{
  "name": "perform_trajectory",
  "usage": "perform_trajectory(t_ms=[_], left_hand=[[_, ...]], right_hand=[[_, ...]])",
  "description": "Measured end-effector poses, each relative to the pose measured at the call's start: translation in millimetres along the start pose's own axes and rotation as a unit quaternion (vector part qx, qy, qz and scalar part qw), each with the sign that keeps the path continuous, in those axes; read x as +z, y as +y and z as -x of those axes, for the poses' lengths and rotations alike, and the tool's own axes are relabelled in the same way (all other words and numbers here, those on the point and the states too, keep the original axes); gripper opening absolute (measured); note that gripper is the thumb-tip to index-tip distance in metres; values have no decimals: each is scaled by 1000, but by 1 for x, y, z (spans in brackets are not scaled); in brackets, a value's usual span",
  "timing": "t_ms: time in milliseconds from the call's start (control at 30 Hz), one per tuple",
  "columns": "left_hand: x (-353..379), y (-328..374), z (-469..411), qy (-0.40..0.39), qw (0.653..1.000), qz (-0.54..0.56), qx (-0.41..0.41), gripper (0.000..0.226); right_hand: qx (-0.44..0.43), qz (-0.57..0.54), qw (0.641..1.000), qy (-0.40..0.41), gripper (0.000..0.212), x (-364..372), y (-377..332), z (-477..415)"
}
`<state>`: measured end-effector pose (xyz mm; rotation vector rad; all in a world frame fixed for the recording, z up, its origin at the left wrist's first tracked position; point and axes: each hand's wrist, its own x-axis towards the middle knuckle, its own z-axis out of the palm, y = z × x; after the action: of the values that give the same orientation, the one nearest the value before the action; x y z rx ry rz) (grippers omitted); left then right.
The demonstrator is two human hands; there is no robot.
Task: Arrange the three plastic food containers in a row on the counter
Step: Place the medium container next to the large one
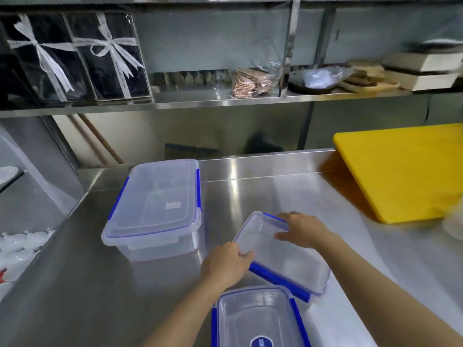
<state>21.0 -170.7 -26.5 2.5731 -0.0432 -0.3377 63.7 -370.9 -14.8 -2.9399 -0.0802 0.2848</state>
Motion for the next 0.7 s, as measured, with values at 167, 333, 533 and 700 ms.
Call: perform_trajectory(t_ms=[167,333,533,700], left_hand=[[14,19,3,-13,999,44,-1,47],[25,23,-2,-11,997,80,-10,69],[39,24,-6,-159,967,199,22,119],[39,18,-12,-145,989,9,22,144]], right_hand=[[30,-38,999,-1,61,19,20,2],[40,22,999,10,63,27,21,-3],[90,32,992,78,54,25,22,-5],[36,-177,984,10,54,16,48,0]])
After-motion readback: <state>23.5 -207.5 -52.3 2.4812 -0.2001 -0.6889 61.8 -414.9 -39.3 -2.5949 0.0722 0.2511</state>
